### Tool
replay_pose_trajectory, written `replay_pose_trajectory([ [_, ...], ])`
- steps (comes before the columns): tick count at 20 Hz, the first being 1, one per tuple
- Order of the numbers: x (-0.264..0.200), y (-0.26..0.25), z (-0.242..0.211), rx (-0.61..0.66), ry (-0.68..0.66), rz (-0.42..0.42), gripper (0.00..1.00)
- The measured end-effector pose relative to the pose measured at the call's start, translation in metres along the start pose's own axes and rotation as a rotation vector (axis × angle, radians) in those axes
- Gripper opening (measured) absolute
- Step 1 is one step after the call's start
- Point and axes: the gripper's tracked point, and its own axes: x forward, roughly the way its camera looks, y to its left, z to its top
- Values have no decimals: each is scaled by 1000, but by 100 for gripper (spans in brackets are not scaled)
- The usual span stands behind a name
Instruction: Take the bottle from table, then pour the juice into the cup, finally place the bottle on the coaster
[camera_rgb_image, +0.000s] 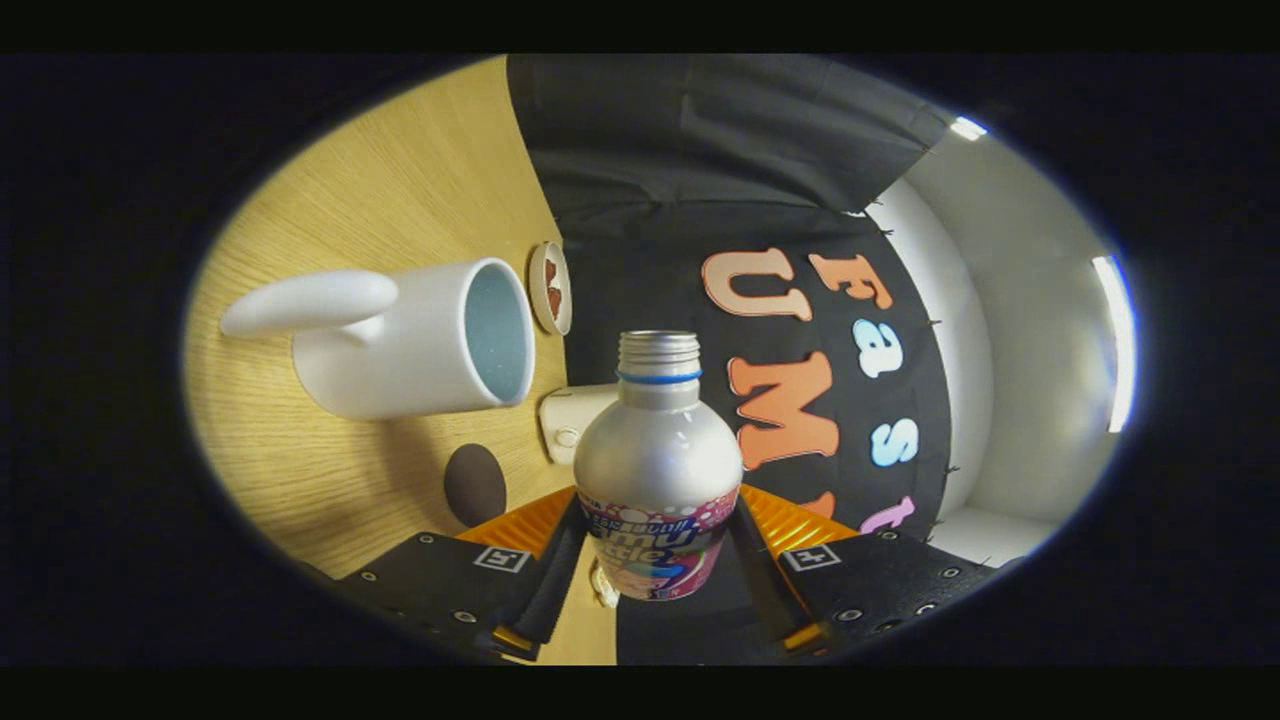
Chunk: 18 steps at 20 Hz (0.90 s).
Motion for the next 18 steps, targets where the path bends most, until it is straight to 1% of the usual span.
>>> replay_pose_trajectory([
  [4, 1, -7, 4, -82, -23, -24, 77],
  [7, 1, -9, 6, -116, -35, -34, 76],
  [18, 4, -3, -6, -223, -27, -27, 76],
])
